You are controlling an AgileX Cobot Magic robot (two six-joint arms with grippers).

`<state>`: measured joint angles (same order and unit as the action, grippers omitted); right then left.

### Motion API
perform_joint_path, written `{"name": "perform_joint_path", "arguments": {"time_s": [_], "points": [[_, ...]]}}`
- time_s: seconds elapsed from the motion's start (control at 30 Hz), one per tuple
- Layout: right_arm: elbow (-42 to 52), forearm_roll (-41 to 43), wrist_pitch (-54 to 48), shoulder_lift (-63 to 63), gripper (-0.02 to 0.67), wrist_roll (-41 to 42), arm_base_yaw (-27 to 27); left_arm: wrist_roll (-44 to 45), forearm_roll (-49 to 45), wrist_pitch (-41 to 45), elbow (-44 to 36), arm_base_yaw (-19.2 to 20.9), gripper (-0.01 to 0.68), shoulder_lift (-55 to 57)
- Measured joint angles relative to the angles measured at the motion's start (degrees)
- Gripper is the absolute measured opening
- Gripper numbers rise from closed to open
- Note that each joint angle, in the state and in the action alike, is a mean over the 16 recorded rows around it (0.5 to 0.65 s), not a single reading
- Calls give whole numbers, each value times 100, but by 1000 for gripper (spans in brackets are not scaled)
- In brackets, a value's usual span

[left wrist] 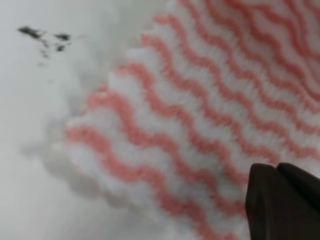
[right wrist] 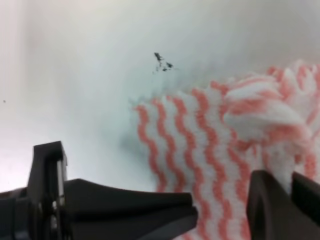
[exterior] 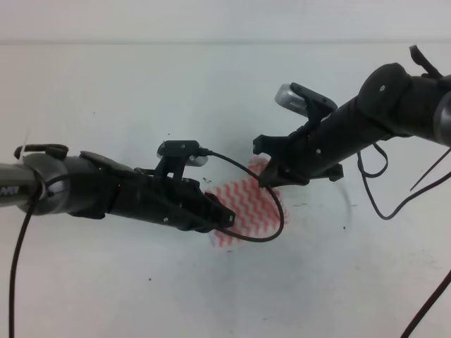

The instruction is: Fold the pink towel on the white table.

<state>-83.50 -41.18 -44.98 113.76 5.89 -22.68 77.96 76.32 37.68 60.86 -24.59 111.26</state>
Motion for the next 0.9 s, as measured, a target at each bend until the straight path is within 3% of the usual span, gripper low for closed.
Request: {"name": "perform_joint_path", "arguments": {"time_s": [0.43,0.9], "points": [[-3,-21,168,-17,-16,23,-248,-38,-56,-142,-15,16,-4,9],[-3,48,125,-20,-16,23,-284,34,28,172,-106,332,-4,-62]]}}
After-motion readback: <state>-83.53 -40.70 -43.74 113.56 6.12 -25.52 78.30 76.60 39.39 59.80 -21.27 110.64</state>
